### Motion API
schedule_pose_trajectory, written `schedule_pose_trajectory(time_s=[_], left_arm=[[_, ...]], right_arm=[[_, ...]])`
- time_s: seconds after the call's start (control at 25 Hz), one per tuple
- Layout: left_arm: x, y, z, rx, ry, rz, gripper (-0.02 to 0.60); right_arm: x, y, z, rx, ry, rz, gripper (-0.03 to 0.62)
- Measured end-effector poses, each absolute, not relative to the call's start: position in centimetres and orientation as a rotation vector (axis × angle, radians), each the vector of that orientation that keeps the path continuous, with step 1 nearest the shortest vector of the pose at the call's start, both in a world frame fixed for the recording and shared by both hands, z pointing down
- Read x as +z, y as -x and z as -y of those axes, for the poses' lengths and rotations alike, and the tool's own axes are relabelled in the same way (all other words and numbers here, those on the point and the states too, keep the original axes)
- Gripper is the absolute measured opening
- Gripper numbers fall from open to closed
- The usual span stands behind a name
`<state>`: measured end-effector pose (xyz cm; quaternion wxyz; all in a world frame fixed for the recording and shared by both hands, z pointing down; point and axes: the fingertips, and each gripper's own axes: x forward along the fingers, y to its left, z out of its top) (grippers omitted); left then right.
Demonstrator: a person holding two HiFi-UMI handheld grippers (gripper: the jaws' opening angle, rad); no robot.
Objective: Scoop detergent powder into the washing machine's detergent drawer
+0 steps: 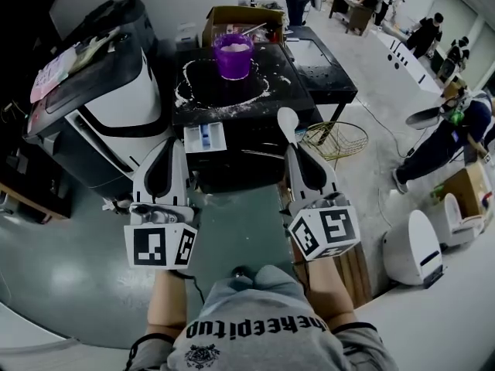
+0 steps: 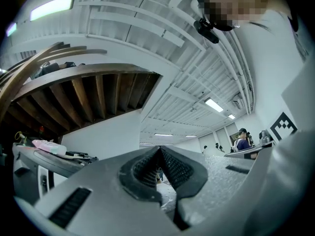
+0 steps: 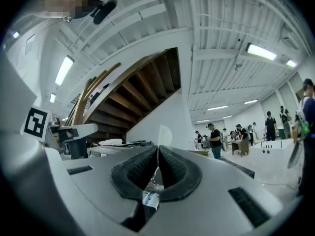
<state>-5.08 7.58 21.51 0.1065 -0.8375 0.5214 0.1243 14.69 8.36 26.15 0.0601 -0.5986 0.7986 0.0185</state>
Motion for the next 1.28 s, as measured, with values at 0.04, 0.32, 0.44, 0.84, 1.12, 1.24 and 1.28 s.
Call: schedule_pose_trajectory(time_s=[0.04,0.32,0.44,0.84,1.12,1.24,1.28], left_arm=[[21.6,5.2,-7.2,0.363,2.468,-1.533,0.003],[21.7,5.7,-4.0,0.365,2.47,-1.529,0.003],[22.0,5.9,-2.0,0.36,2.461,-1.537,0.003],[21.0,5.4,8.1,0.359,2.416,-1.568,0.003],[19.7,3.9,15.5,0.369,2.39,-1.586,0.003],[19.4,3.2,18.0,0.372,2.375,-1.595,0.003],[19.4,3.0,18.8,0.371,2.371,-1.596,0.003]], right_arm=[[26.2,-14.7,-7.9,0.031,1.817,-2.406,0.008],[25.3,-14.1,-4.6,0.119,1.832,-2.412,0.007],[25.5,-13.9,-2.5,0.15,1.824,-2.429,0.006],[25.1,-15.1,8.5,0.134,1.856,-2.429,0.008],[24.4,-16.5,17.0,0.095,1.847,-2.462,0.008],[24.2,-17.2,19.8,0.081,1.818,-2.475,0.008],[24.1,-17.4,20.7,0.079,1.808,-2.479,0.008]])
